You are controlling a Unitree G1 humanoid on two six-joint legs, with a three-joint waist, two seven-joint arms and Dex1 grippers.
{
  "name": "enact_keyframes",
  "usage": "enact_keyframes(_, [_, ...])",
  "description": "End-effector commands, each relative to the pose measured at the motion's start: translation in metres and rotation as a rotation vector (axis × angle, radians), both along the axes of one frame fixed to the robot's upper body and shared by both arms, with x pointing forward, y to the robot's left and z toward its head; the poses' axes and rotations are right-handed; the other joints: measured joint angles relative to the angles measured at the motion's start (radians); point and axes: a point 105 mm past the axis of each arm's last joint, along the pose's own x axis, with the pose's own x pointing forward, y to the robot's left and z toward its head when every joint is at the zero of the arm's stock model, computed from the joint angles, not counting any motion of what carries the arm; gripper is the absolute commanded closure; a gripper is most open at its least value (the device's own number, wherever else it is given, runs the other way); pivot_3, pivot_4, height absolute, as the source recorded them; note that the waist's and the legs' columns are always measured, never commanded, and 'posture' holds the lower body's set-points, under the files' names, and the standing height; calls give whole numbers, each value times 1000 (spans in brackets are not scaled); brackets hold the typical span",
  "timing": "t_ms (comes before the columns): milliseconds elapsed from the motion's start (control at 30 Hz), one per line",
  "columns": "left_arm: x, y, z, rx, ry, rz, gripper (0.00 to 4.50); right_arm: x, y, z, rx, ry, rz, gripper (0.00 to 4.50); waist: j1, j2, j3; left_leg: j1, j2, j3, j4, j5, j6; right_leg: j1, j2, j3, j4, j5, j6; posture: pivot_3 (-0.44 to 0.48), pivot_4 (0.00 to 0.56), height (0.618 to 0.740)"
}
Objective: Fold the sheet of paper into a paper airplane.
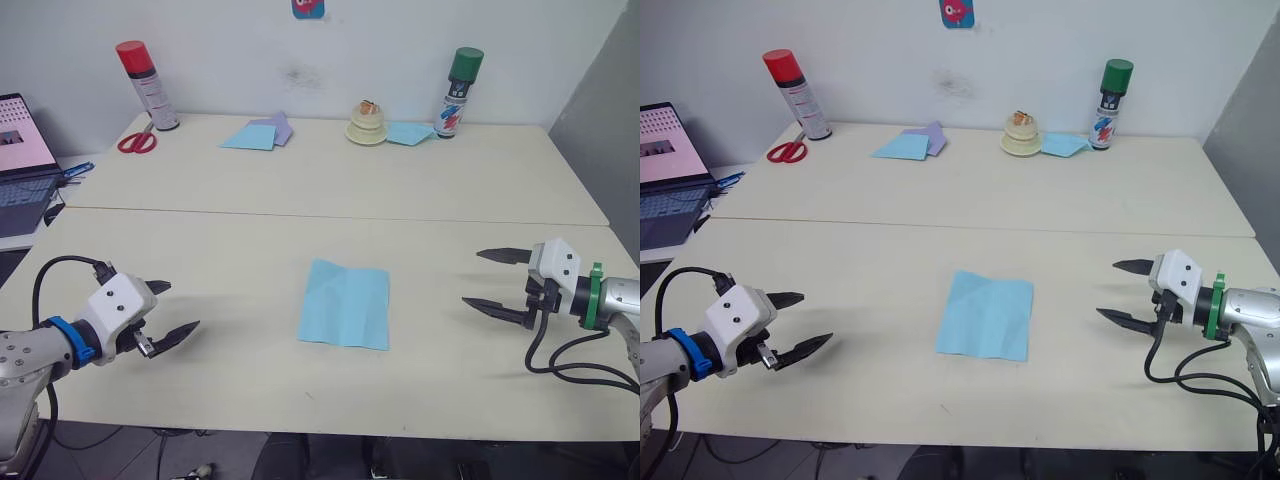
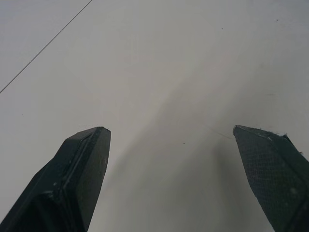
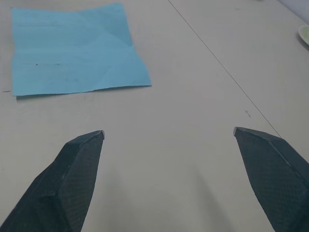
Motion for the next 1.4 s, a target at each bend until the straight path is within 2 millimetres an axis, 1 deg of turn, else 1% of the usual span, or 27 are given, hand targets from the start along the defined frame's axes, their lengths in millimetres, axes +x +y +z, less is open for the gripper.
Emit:
enact_keyframes(33, [4, -2, 17, -11, -47, -13, 40, -2, 8, 10, 1, -35, 36, 0, 0, 0, 0, 0, 0, 0, 0, 0, 0, 0, 0, 0, 0, 0, 0, 0, 150, 729])
enact_keyframes(100, [4, -7, 17, -1, -36, -44, 40, -4, 11, 10, 6, -31, 46, 0, 0, 0, 0, 0, 0, 0, 0, 0, 0, 0, 0, 0, 0, 0, 0, 0, 150, 729])
enact_keyframes(300, [6, -14, 23, -59, -24, -72, 40, -4, 15, 17, 18, -38, 54, 0, 0, 0, 0, 0, 0, 0, 0, 0, 0, 0, 0, 0, 0, 0, 0, 0, 150, 729])
enact_keyframes(467, [9, -27, 29, -90, -25, -114, 40, -3, 19, 22, 37, -43, 61, 0, 0, 0, 0, 0, 0, 0, 0, 0, 0, 0, 0, 0, 0, 0, 0, 0, 150, 729])
enact_keyframes(700, [13, -55, 37, -139, -24, -191, 40, -7, 29, 26, 45, -46, 91, 0, 0, 0, 0, 0, 0, 0, 0, 0, 0, 0, 0, 0, 0, 0, 0, 0, 150, 729])
enact_keyframes(800, [19, -76, 44, -170, -35, -252, 40, -10, 35, 29, 59, -44, 102, 0, 0, 0, 0, 0, -1, -1, 1, 0, 0, 0, 0, 0, 0, 0, 1, 0, 150, 729])
enact_keyframes(867, [20, -85, 45, -178, -31, -283, 40, -12, 37, 30, 64, -40, 103, 0, 0, 0, 0, 0, -1, -1, 1, 0, 0, 0, 0, 0, 1, 1, 1, 0, 150, 729])
enact_keyframes(1000, [22, -100, 47, -181, -21, -340, 40, -18, 35, 28, 62, -26, 90, 0, 0, 0, 0, 0, -1, 0, 1, 0, 0, 0, 0, 0, 0, 1, 1, 0, 150, 729])
enact_keyframes(1133, [25, -110, 49, -195, -11, -384, 40, -22, 35, 27, 62, -13, 83, 0, -1, 0, 0, 0, -1, -1, 1, 0, 0, 0, 0, 1, 0, 1, 1, 0, 150, 729])
enact_keyframes(1200, [28, -116, 47, -212, 2, -402, 429, -25, 36, 27, 65, -3, 86, 0, 0, 0, 0, 0, -1, -1, 1, 0, 0, 0, 0, 0, 0, 1, 1, 0, 150, 729])
enact_keyframes(1233, [30, -121, 43, -191, 12, -425, 661, -26, 38, 27, 67, 1, 89, 0, 0, 0, 0, 0, -1, -1, 2, 0, 0, 1, 0, 0, 1, 1, 2, 0, 150, 729])
enact_keyframes(1300, [37, -128, 35, -159, 19, -447, 1229, -28, 41, 25, 68, 9, 96, 0, 0, 0, 0, 0, -2, -1, 2, 0, 0, 1, 1, 0, 1, 1, 2, 0, 150, 729])
enact_keyframes(1333, [40, -132, 31, -149, 24, -459, 1616, -28, 43, 24, 68, 11, 98, 0, 0, 0, 0, 0, -2, -1, 2, 0, 0, 2, 1, 0, 1, 1, 2, 0, 150, 729])
enact_keyframes(1400, [47, -139, 23, -141, 31, -475, 2250, -28, 45, 23, 70, 14, 98, 0, 0, 0, 0, 0, -2, -1, 2, 0, 0, 2, 1, 1, 1, 1, 3, 0, 150, 729])
